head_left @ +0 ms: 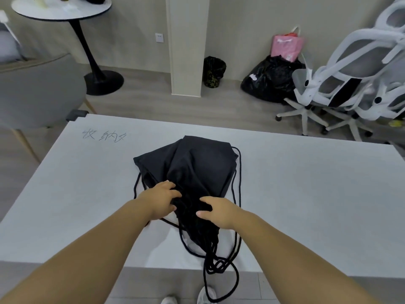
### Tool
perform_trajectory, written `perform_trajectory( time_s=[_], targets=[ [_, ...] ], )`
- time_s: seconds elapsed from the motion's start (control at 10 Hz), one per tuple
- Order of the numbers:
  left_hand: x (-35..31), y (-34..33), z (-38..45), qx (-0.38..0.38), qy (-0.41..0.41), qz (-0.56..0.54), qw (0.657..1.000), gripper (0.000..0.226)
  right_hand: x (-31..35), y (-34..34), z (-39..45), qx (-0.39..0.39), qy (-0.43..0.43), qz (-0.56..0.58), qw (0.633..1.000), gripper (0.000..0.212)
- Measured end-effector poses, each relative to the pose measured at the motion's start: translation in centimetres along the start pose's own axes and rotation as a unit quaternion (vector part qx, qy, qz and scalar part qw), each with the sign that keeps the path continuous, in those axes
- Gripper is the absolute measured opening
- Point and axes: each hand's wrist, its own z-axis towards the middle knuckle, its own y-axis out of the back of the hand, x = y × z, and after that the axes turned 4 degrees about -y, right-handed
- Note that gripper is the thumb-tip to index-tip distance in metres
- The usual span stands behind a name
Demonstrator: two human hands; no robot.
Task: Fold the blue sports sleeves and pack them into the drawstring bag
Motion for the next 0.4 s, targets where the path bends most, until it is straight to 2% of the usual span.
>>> perform_trajectory(
  time_s=[0.2, 0.3, 0.4],
  targets=[
    [-0.7, 4.5, -1.3, 0.037, 0.024, 0.012, 0.999, 0.034, 2.6, 5.3, -2.8, -0.03, 0.004, -0.103, 0.994, 0.042],
    [-1.2, 8.1, -2.3, 0.053, 0.037, 0.035, 0.997, 0.03, 4.6, 9.0, -4.9, -0.07, -0.003, -0.172, 0.983, 0.041],
    [-2.1, 12.3, -3.5, 0.004, 0.026, 0.044, 0.999, 0.032, 6.2, 12.8, -7.0, -0.131, -0.017, -0.239, 0.962, 0.043]
  ],
)
